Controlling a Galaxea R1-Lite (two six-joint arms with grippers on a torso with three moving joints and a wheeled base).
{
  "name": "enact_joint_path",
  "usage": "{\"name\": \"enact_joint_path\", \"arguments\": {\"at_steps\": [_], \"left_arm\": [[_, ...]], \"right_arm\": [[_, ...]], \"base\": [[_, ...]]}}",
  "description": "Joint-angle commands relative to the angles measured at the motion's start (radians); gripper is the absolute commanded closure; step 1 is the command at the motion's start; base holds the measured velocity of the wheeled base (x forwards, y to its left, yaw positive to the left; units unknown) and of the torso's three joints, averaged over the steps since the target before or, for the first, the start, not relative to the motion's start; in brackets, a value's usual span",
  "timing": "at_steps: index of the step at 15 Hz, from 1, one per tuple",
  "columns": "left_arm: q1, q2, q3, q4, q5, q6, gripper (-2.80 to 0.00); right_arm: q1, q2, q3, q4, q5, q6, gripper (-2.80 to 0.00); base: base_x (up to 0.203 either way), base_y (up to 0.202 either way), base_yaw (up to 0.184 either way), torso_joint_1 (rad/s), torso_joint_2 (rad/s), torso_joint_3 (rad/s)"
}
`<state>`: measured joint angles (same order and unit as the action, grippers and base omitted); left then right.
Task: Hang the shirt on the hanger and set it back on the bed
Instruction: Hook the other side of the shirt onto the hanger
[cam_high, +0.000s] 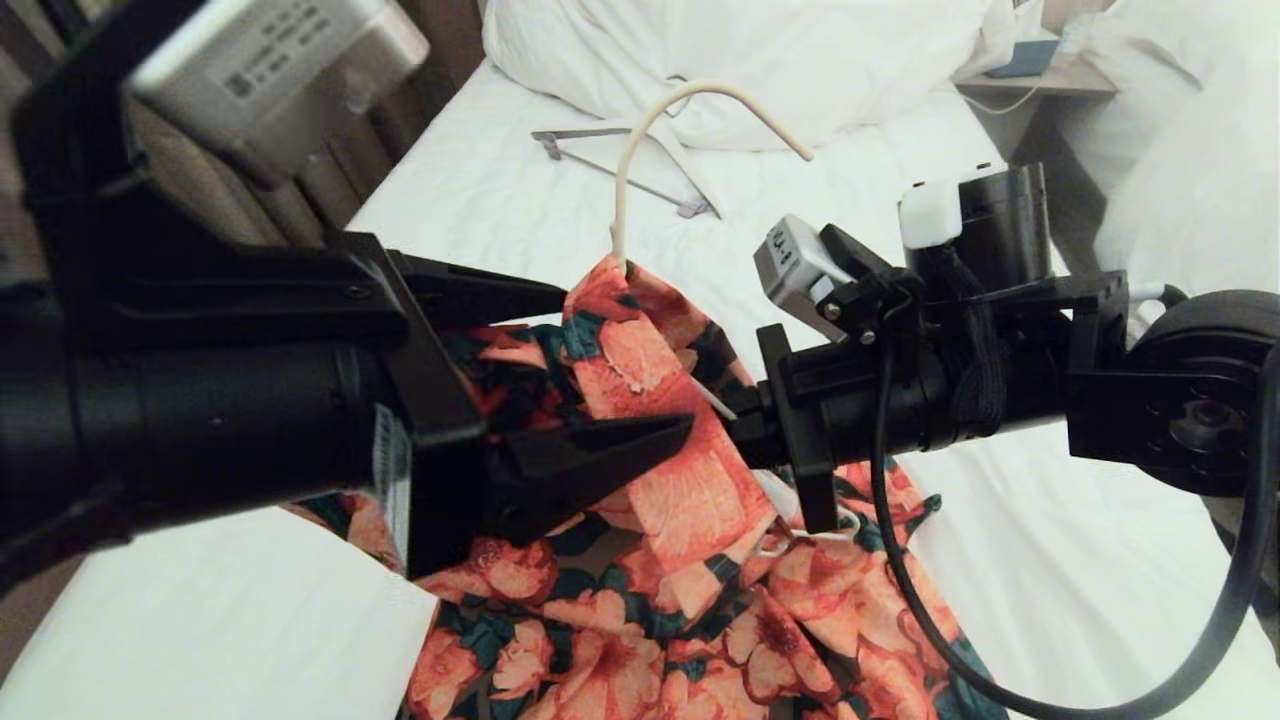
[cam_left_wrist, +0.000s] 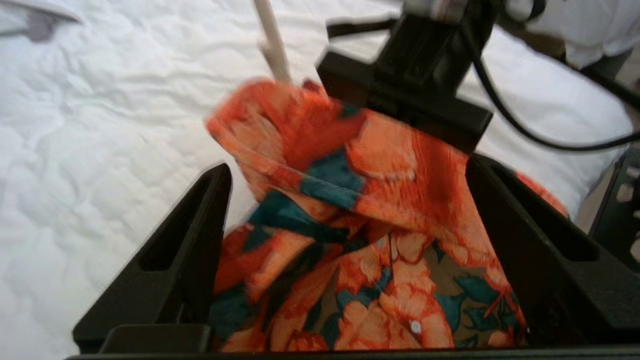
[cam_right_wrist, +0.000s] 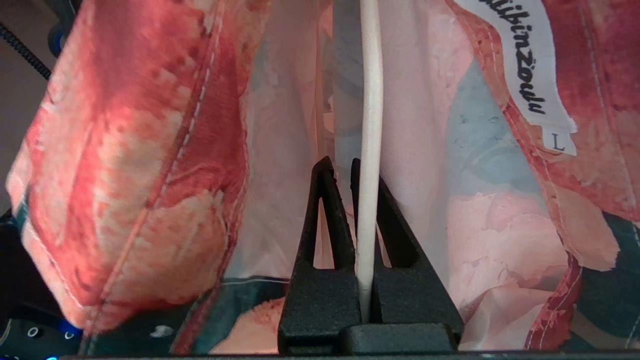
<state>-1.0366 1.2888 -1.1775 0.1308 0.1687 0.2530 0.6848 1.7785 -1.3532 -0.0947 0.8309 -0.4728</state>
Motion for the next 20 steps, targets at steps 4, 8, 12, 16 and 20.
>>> {"name": "enact_joint_path", "arguments": {"at_steps": [4, 8, 12, 16, 20], "left_arm": [[0.040, 0.017, 0.009, -0.024, -0.058, 0.002, -2.80], [0.066, 0.031, 0.046, -0.121, -0.085, -0.003, -2.80], [0.079, 0.043, 0.079, -0.201, -0.091, -0.003, -2.80], [0.078, 0.041, 0.084, -0.201, -0.092, -0.001, 0.00], [0.078, 0.034, 0.082, -0.201, -0.092, -0.001, 0.00]], "right_arm": [[-0.001, -0.007, 0.002, 0.003, 0.005, -0.003, 0.00], [-0.002, -0.011, 0.003, 0.004, 0.010, -0.003, 0.00], [-0.004, -0.018, 0.000, -0.002, 0.010, -0.003, 0.00], [-0.007, -0.024, 0.000, -0.003, 0.010, -0.003, 0.00], [-0.016, -0.024, -0.009, -0.005, 0.006, 0.000, 0.00]], "base": [[0.000, 0.000, 0.000, 0.000, 0.00, 0.000], [0.000, 0.000, 0.000, 0.000, 0.00, 0.000], [0.000, 0.000, 0.000, 0.000, 0.00, 0.000], [0.000, 0.000, 0.000, 0.000, 0.00, 0.000], [0.000, 0.000, 0.000, 0.000, 0.00, 0.000]]}}
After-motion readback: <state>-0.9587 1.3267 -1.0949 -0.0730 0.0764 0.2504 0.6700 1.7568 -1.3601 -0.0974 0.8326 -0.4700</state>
